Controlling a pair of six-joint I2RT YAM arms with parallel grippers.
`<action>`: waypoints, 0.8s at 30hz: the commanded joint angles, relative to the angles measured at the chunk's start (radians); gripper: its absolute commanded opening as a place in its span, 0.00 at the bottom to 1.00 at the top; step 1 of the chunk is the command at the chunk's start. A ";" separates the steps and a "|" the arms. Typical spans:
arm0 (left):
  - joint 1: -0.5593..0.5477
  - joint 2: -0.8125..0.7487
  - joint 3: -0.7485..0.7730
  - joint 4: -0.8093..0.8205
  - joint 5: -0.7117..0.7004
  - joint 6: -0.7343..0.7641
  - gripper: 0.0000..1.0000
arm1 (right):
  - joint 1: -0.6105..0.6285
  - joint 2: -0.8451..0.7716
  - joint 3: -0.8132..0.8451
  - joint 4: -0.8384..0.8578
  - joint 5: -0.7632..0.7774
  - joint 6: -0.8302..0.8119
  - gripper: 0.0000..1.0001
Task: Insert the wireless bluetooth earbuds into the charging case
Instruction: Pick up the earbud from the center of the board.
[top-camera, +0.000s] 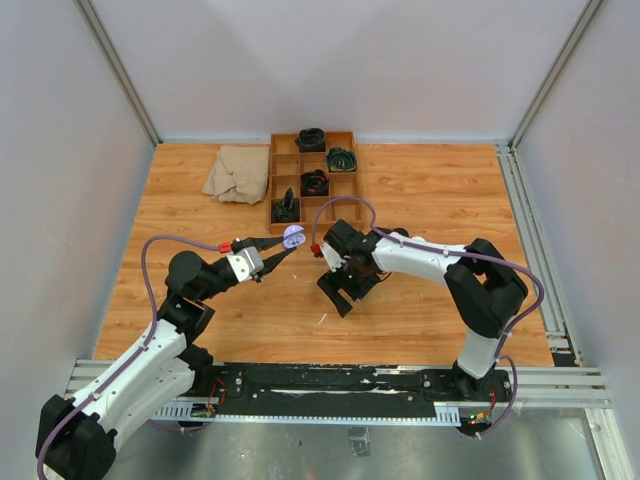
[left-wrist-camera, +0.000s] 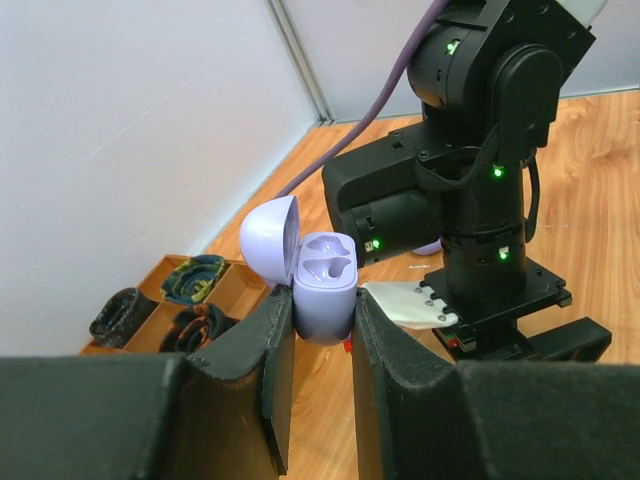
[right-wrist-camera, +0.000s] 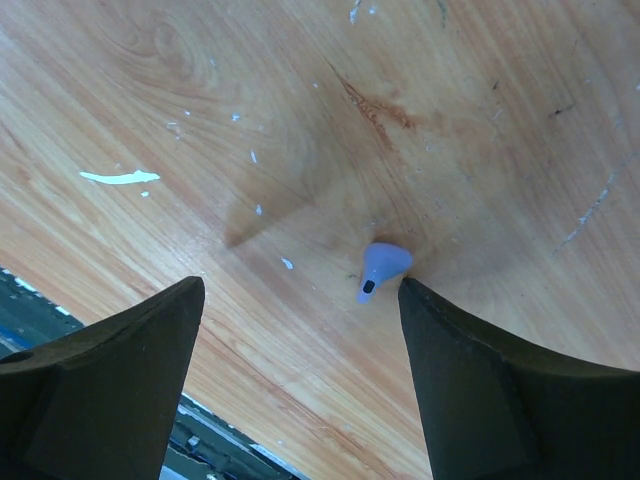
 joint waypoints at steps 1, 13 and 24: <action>0.008 -0.011 -0.005 0.037 -0.001 0.010 0.00 | 0.047 -0.036 0.017 -0.037 0.134 0.009 0.80; 0.009 -0.017 -0.005 0.036 -0.010 0.009 0.00 | 0.062 -0.089 -0.015 0.036 0.274 0.098 0.51; 0.009 -0.015 -0.005 0.035 -0.009 0.008 0.00 | 0.064 -0.052 -0.017 0.054 0.280 0.127 0.46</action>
